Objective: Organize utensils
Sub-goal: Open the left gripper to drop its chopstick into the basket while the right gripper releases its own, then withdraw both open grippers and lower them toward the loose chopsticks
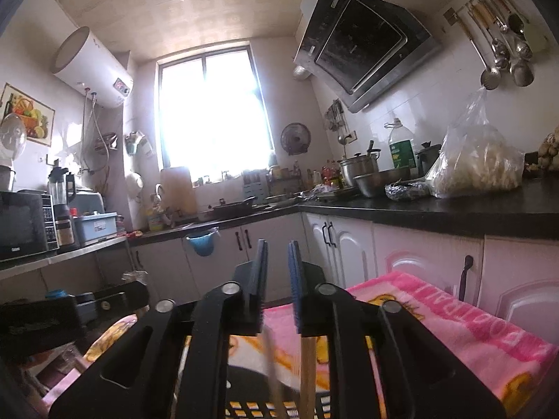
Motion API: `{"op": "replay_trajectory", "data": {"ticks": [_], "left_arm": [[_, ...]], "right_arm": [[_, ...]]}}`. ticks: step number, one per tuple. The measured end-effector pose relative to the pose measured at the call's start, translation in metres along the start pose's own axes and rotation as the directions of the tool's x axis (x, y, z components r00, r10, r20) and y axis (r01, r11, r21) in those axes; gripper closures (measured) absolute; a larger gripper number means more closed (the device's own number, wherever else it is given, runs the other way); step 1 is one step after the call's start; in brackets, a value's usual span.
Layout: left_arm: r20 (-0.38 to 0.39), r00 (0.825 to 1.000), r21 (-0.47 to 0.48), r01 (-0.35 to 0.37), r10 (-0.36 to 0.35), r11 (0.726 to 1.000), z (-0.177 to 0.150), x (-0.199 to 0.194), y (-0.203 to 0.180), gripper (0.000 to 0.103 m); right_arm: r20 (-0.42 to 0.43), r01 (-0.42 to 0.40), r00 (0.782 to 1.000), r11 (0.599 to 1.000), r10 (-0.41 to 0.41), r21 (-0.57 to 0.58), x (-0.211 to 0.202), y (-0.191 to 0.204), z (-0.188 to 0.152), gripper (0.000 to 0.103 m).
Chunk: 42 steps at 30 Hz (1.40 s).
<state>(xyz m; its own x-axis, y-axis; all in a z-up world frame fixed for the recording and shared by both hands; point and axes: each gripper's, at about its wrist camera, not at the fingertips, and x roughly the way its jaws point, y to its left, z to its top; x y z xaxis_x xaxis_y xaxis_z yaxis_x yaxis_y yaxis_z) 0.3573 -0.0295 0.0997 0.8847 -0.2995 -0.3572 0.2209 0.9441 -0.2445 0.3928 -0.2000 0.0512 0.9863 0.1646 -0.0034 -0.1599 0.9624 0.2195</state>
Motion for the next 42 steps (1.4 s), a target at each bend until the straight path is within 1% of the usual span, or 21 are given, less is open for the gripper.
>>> {"op": "replay_trajectory", "data": {"ticks": [3,5,6,7,9,11,13,16,18,24,25,27,28,29,31,32,34,42], "left_arm": [[-0.005,1.0,-0.003,0.0,0.0,1.0,-0.001,0.0,0.0,0.102],[-0.011,1.0,-0.002,-0.001,0.0,1.0,-0.003,0.0,0.0,0.102],[-0.014,1.0,-0.002,-0.001,0.001,1.0,-0.003,0.0,0.0,0.102],[-0.019,1.0,-0.002,-0.004,0.004,1.0,-0.003,-0.001,0.0,0.101],[-0.024,1.0,-0.006,-0.01,0.01,1.0,-0.005,-0.002,0.0,0.101],[-0.03,1.0,-0.011,-0.011,0.011,1.0,-0.006,-0.003,0.001,0.097],[-0.032,0.999,-0.014,-0.019,0.018,1.0,-0.006,-0.005,0.002,0.09],[-0.032,0.999,-0.016,-0.023,0.022,1.0,-0.007,-0.01,0.003,0.082],[-0.032,0.999,-0.019,-0.025,0.024,1.0,-0.007,-0.014,0.003,0.079],[-0.027,0.999,-0.017,-0.026,0.026,1.0,-0.009,-0.031,0.001,0.063],[-0.026,0.999,-0.017,-0.022,0.022,1.0,-0.01,-0.035,0.001,0.053],[-0.035,0.999,-0.031,-0.001,0.0,1.0,-0.013,-0.041,0.0,0.041],[-0.038,0.999,-0.04,0.01,-0.011,0.999,-0.015,-0.045,0.0,0.04],[-0.037,0.999,-0.037,0.006,-0.007,0.999,-0.016,-0.048,-0.002,0.038],[-0.037,0.999,-0.028,0.002,-0.003,1.0,-0.019,-0.055,-0.005,0.025],[-0.036,0.999,-0.028,0.001,-0.002,1.0,-0.021,-0.059,-0.006,0.022],[-0.037,0.999,-0.026,-0.002,0.001,1.0,-0.024,-0.065,-0.008,0.011],[-0.03,0.999,-0.025,-0.022,0.022,0.999,-0.034,-0.09,-0.015,0.011]], "right_arm": [[-0.01,-0.011,1.0,1.0,0.011,0.008,-0.008,-0.003,0.004,0.08],[-0.026,-0.02,0.999,1.0,0.021,0.016,-0.011,-0.006,0.005,0.076],[-0.043,-0.022,0.999,0.999,0.023,0.025,-0.012,-0.008,0.006,0.07],[-0.055,-0.02,0.998,0.999,0.021,0.03,-0.014,-0.009,0.007,0.066],[-0.073,-0.032,0.997,0.999,0.034,0.031,-0.018,-0.011,0.009,0.065],[-0.093,-0.035,0.995,0.999,0.038,0.029,-0.022,-0.013,0.01,0.061],[-0.116,-0.046,0.992,0.998,0.05,0.033,-0.025,-0.013,0.011,0.057],[-0.145,-0.072,0.986,0.997,0.076,0.036,-0.032,-0.012,0.013,0.045],[-0.152,-0.078,0.985,0.997,0.081,0.026,-0.037,-0.01,0.015,0.043],[-0.166,-0.096,0.981,0.995,0.098,0.02,-0.054,-0.008,0.019,0.038],[-0.168,-0.097,0.981,0.995,0.099,0.022,-0.057,-0.009,0.02,0.038],[-0.173,-0.1,0.98,0.995,0.103,0.027,-0.064,-0.009,0.022,0.036],[-0.178,-0.1,0.979,0.995,0.103,0.028,-0.067,-0.009,0.023,0.034],[-0.18,-0.099,0.978,0.995,0.103,0.03,-0.07,-0.009,0.024,0.033],[-0.186,-0.102,0.977,0.994,0.106,0.032,-0.078,-0.01,0.026,0.031],[-0.188,-0.1,0.977,0.995,0.103,0.028,-0.081,-0.01,0.027,0.03],[-0.19,-0.098,0.977,0.995,0.101,0.026,-0.09,-0.011,0.03,0.028],[-0.208,-0.101,0.973,0.995,0.104,0.024,-0.119,-0.018,0.037,0.025]]}}
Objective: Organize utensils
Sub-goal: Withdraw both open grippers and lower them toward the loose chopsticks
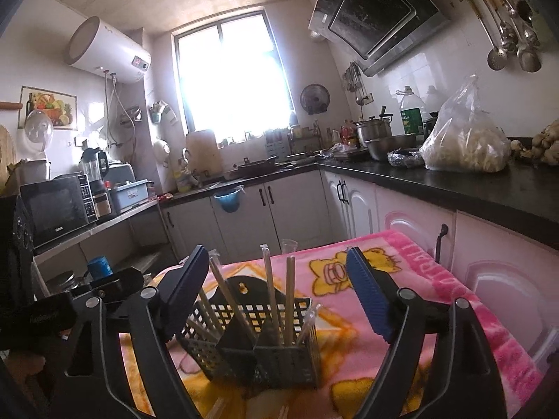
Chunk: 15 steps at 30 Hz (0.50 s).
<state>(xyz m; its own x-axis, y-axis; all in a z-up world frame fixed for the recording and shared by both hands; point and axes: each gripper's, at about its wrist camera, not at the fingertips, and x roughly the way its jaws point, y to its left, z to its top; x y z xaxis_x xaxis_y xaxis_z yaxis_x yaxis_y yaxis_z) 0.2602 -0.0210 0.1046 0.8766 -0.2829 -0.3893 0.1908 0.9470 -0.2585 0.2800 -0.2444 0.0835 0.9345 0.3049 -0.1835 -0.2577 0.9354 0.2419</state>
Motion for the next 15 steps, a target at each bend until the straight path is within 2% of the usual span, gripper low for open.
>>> {"op": "replay_trajectory", "data": {"ticks": [15], "left_arm": [[0.005,1.0,-0.021,0.01,-0.01,1.0,-0.018,-0.038,-0.005,0.011]], "right_arm": [[-0.04,-0.048,0.998,0.999,0.047,-0.023,-0.057,-0.011,-0.003,0.024]]}}
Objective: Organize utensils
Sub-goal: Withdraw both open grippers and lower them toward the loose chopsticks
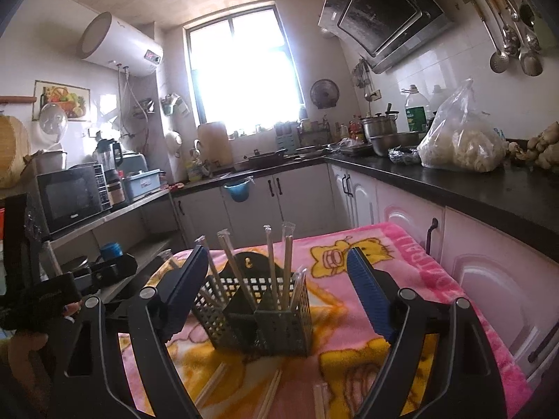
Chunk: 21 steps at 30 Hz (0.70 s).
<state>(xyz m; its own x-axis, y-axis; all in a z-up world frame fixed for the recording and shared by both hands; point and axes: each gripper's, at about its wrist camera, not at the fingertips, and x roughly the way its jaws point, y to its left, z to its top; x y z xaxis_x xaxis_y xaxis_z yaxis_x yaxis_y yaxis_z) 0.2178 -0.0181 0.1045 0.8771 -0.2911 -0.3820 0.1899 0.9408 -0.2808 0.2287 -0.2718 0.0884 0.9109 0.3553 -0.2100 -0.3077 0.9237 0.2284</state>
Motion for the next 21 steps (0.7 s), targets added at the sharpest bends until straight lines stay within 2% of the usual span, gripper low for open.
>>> {"op": "replay_trajectory", "data": {"ticks": [21], "left_arm": [[-0.038,0.999,-0.006,0.005,-0.005,1.0,-0.04,-0.02,-0.004,0.011]], "right_arm": [[-0.099,-0.04,0.994,0.998,0.036,-0.04,-0.03,0.011,-0.04,0.024]]}}
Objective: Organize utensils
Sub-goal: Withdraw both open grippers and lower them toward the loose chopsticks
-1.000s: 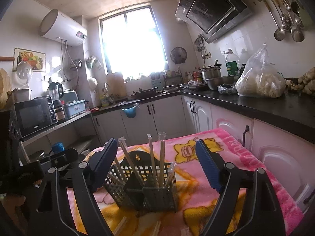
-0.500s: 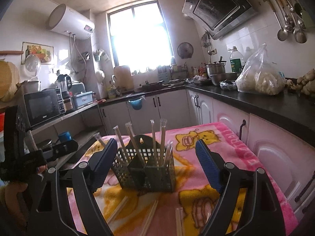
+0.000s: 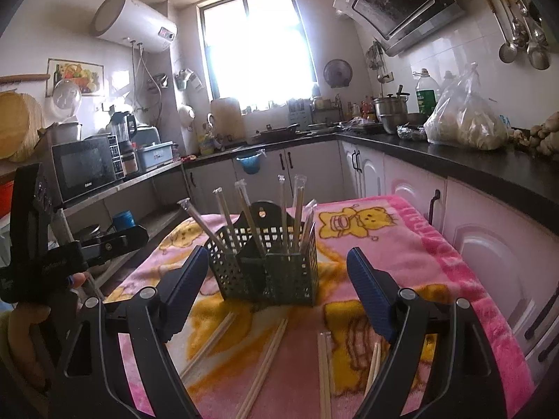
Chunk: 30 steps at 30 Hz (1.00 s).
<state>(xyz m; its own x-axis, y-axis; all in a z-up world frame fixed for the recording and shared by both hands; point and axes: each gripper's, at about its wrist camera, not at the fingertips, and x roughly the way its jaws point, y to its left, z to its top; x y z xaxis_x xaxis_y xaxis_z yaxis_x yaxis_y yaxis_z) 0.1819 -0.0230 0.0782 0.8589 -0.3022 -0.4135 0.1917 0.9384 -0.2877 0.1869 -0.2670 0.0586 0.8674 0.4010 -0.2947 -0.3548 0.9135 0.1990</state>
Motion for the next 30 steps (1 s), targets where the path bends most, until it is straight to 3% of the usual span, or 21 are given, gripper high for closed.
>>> {"op": "replay_trajectory", "data": {"ticks": [30], "left_arm": [[-0.147,0.988,0.032,-0.047,0.051,0.998,-0.062,0.014,0.015,0.011]], "right_arm": [[-0.153,-0.005,0.988,0.999,-0.001,-0.04,0.006,-0.011,-0.048,0.024]]}}
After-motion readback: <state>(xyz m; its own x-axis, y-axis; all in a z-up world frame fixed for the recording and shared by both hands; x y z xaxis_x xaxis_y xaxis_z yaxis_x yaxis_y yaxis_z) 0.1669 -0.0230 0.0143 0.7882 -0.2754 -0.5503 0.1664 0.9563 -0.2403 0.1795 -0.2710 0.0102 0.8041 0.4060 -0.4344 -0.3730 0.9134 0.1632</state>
